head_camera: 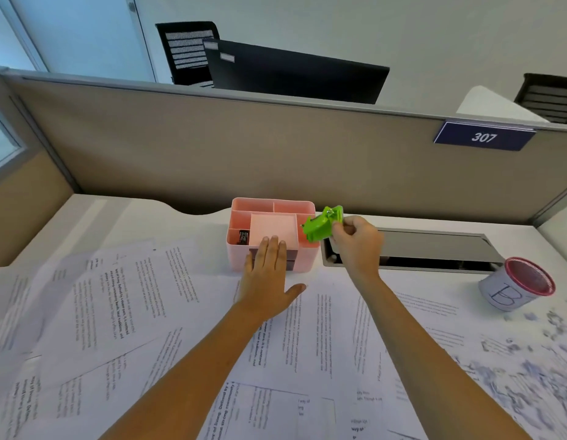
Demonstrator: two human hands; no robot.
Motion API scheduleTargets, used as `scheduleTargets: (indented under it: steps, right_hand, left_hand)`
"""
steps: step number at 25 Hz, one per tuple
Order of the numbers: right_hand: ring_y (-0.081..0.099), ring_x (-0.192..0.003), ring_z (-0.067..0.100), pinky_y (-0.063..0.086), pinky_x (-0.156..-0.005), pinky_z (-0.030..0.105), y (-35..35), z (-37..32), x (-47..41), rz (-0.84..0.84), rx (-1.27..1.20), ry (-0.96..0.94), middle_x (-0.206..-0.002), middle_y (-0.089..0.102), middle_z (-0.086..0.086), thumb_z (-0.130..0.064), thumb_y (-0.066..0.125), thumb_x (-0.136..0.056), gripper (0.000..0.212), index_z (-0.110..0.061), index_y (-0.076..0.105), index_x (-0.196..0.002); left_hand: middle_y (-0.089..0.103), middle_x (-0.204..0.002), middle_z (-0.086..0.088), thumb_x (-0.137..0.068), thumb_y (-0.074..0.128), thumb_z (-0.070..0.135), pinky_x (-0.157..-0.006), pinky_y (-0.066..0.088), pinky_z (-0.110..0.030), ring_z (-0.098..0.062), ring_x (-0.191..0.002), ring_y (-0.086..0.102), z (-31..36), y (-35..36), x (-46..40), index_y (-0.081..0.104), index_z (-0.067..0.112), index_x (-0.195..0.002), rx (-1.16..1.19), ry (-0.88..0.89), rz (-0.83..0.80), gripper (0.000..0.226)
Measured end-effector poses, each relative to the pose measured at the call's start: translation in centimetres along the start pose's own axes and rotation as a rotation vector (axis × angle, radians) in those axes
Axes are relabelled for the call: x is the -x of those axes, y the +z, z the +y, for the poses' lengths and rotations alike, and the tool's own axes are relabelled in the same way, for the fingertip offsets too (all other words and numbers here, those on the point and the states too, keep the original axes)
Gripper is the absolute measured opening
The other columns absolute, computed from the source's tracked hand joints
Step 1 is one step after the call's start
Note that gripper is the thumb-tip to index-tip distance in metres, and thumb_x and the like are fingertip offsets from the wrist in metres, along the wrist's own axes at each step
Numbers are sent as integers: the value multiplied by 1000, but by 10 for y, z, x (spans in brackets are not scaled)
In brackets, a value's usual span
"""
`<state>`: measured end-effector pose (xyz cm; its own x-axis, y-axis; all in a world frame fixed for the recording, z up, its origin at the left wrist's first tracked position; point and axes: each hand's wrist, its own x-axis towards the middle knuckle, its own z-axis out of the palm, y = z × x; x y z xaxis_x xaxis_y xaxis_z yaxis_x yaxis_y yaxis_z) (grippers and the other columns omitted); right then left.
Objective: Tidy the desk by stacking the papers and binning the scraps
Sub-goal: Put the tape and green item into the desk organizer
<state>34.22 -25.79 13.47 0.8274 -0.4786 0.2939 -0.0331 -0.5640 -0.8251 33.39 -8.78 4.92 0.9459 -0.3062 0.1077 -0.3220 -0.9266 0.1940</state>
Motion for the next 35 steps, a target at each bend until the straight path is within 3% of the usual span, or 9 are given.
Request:
scheduleTargets:
  steps: [6, 9, 15, 19, 25, 28, 30, 33, 35]
  right_hand:
    - [49, -58, 14, 26, -45, 18, 39, 18, -4, -71, 249, -41, -66, 57, 4, -20, 59, -90, 21, -5, 60, -76]
    - [58, -72, 19, 37, -55, 20, 52, 23, 6, -88, 395, -113, -83, 64, 6, -29, 55, -94, 24, -7, 63, -90]
    - [60, -88, 21, 46, -69, 23, 65, 28, 17, -18, 359, -95, -100, 66, 10, -26, 57, -94, 24, -5, 66, -100]
    - [60, -87, 21, 44, -67, 21, 67, 28, 16, -22, 346, -74, -101, 65, 11, -25, 58, -93, 25, -4, 70, -99]
    - [58, -106, 23, 48, -87, 27, 29, 50, 37, -146, 279, -151, -117, 64, 8, -24, 55, -96, 30, -10, 66, -119]
    - [57, -113, 30, 43, -95, 35, -9, 81, 69, -102, 325, -121, -121, 65, 11, -18, 61, -91, 25, -9, 69, -113]
    - [60, -105, 38, 48, -88, 45, -38, 109, 95, -52, 418, -167, -113, 68, 15, -10, 69, -84, 20, -6, 72, -104]
    - [55, -107, 45, 51, -79, 52, -76, 146, 131, -47, 578, -111, -118, 64, 19, -9, 76, -77, 28, -7, 73, -105]
    - [52, -113, 48, 50, -86, 56, -90, 161, 144, -85, 593, -55, -123, 59, 25, -7, 75, -78, 32, -4, 71, -109]
  left_hand:
    - [18, -160, -2, -78, 44, 74, -110, -1, -46, -28, -147, 17, -5, 8, -3, 13, 20, -152, -83, 43, 50, 96]
    - [11, -161, -2, -79, 43, 73, -110, -5, -45, -27, -148, 10, -4, 7, -1, 7, 21, -152, -88, 37, 30, 97]
    - [0, -162, 1, -80, 43, 73, -110, -9, -45, -25, -149, 1, -5, 3, -2, -2, 24, -152, -95, 32, -9, 98]
    - [-3, -162, 0, -81, 46, 70, -110, -10, -45, -26, -149, -3, -4, 2, -1, -5, 23, -152, -95, 30, -26, 99]
    - [-9, -162, -1, -87, 47, 62, -117, 1, -47, -27, -148, -7, -1, -8, 0, -4, 22, -152, -58, 32, -59, 92]
    - [2, -162, -2, -92, 53, 45, -116, 16, -45, -28, -148, 6, -1, -12, 18, 14, 22, -152, 155, -2, 77, 75]
    - [14, -160, -3, -93, 55, 37, -114, 23, -43, -27, -147, 18, -3, -6, 43, 28, 22, -149, 239, -55, 114, 64]
    - [13, -161, -2, -97, 44, 39, -116, 11, -39, -24, -148, 13, -15, 18, 88, 27, 22, -149, 210, -81, -34, 58]
    - [8, -161, -5, -99, 30, 45, -118, 6, -40, -26, -149, 6, -25, 30, 110, 21, 20, -151, 120, -77, -142, 59]
